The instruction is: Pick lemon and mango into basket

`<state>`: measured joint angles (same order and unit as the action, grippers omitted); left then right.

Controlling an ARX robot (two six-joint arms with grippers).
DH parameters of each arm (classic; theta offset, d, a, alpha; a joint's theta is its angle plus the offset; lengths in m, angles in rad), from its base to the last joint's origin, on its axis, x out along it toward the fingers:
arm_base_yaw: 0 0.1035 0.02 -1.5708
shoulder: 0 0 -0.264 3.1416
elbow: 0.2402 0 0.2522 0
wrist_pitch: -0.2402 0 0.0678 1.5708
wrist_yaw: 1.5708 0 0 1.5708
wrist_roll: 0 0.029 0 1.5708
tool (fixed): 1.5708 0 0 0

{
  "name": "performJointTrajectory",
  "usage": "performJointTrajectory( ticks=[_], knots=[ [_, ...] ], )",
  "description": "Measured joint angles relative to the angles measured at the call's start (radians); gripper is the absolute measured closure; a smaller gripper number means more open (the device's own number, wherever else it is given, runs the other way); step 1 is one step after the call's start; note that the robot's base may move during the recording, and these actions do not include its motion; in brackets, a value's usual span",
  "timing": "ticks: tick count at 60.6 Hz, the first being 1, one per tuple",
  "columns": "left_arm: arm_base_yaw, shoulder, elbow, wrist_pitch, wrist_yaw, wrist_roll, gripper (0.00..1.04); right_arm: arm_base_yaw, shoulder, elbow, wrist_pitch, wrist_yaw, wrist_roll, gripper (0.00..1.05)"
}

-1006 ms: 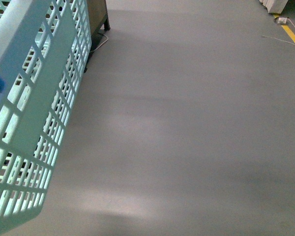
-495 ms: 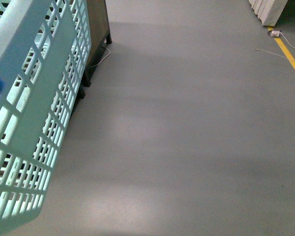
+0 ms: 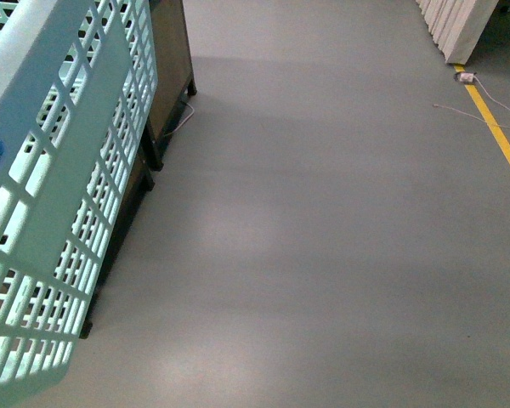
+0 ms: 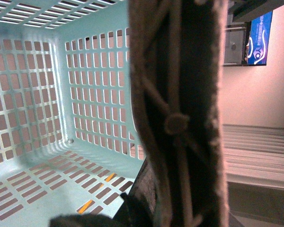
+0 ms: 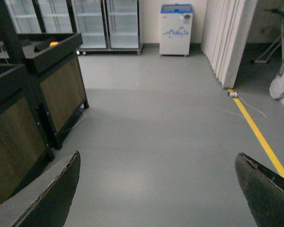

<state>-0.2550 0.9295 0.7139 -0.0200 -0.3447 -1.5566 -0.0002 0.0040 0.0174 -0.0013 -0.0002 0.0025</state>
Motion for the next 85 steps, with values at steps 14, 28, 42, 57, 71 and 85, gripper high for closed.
performJointTrajectory(
  ticks=[14,28,42,57,71,85],
  knots=[
    [0.0,0.0,0.001,0.0,-0.003,0.0,1.0,0.0,0.0,0.0,0.0,0.0,0.0,0.09],
    [-0.006,0.0,0.001,0.0,0.011,-0.002,1.0,0.0,0.0,0.0,0.0,0.005,0.0,0.09],
    [-0.005,0.0,0.001,0.0,-0.003,-0.003,1.0,0.0,0.0,0.0,0.0,0.003,0.0,0.09],
    [-0.003,0.0,0.002,-0.001,-0.001,0.0,1.0,0.0,-0.002,0.0,0.0,0.001,0.0,0.09],
    [-0.003,0.001,0.002,-0.001,0.0,-0.001,1.0,0.0,0.0,0.0,0.0,-0.002,0.001,0.09],
    [-0.002,0.001,0.002,-0.001,0.0,-0.001,1.0,0.0,0.0,0.0,0.0,0.004,0.0,0.09]
  ],
)
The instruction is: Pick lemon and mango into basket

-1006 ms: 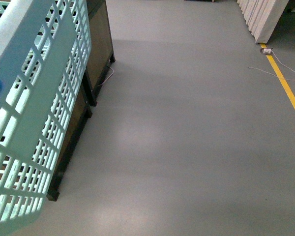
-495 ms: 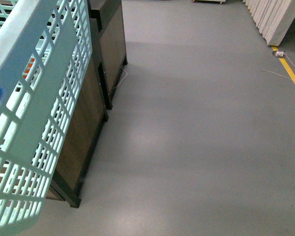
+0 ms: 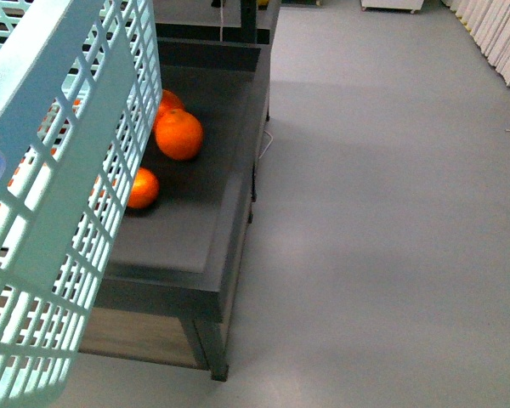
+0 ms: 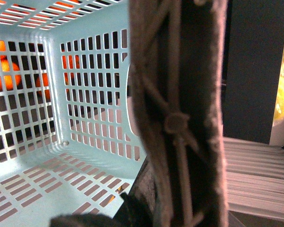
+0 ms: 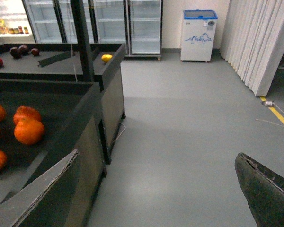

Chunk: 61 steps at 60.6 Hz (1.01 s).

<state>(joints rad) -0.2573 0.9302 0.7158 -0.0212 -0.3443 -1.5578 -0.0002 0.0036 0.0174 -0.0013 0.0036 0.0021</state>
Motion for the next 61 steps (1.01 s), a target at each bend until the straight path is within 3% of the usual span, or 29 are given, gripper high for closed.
performJointTrajectory(
  ticks=[61],
  knots=[
    [0.0,0.001,0.0,0.0,-0.002,0.001,1.0,0.0,0.0,0.0,0.0,-0.005,0.001,0.09]
  ],
)
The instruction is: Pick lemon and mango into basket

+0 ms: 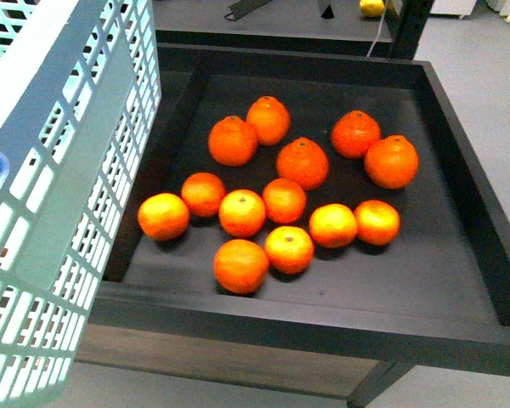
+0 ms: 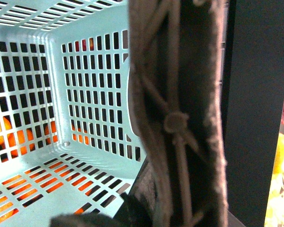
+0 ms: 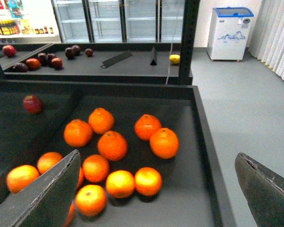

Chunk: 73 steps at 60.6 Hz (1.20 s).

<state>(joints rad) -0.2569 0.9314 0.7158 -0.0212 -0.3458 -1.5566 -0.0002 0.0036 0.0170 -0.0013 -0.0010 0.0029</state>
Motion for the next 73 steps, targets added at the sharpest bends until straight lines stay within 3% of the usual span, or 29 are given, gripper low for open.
performJointTrajectory(
  ticks=[73],
  knots=[
    [0.0,0.0,0.001,0.0,-0.002,0.0,1.0,0.0,-0.001,0.0,0.001,0.003,0.0,0.09]
  ],
)
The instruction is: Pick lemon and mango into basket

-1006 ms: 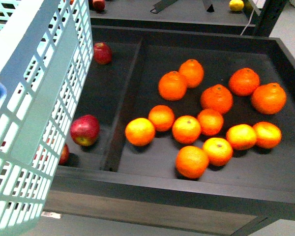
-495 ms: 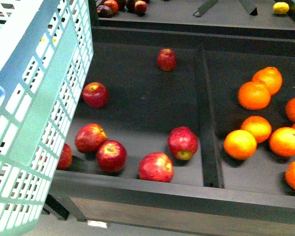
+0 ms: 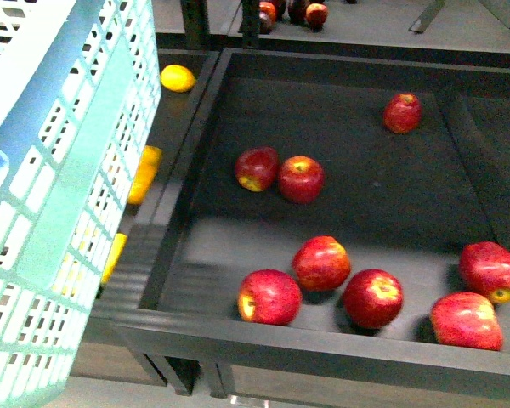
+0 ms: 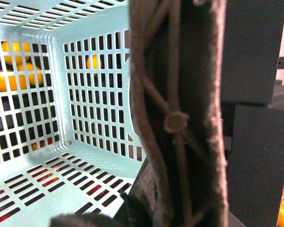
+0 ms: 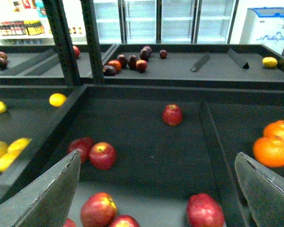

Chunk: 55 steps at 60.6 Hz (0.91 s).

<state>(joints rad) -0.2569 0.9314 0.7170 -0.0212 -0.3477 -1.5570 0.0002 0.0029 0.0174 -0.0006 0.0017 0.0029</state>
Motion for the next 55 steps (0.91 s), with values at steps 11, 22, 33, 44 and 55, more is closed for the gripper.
performJointTrajectory(
  ticks=[11,22,33,44,55],
  knots=[
    [0.0,0.002,0.0,0.0,0.003,0.0,1.0,0.0,0.002,0.0,-0.001,-0.004,0.0,0.09],
    [0.0,0.001,0.0,0.0,0.002,0.0,1.0,0.0,0.002,0.0,-0.001,-0.001,0.0,0.09],
    [0.0,0.0,0.0,0.0,0.001,0.0,1.0,0.0,0.001,0.0,0.0,0.0,-0.001,0.09],
    [0.0,0.0,0.0,0.0,0.003,0.0,1.0,0.0,0.001,0.0,-0.001,-0.002,0.0,0.09],
    [0.0,0.0,0.0,0.0,-0.001,0.001,1.0,0.0,0.001,0.0,-0.001,-0.002,0.0,0.09]
  ],
)
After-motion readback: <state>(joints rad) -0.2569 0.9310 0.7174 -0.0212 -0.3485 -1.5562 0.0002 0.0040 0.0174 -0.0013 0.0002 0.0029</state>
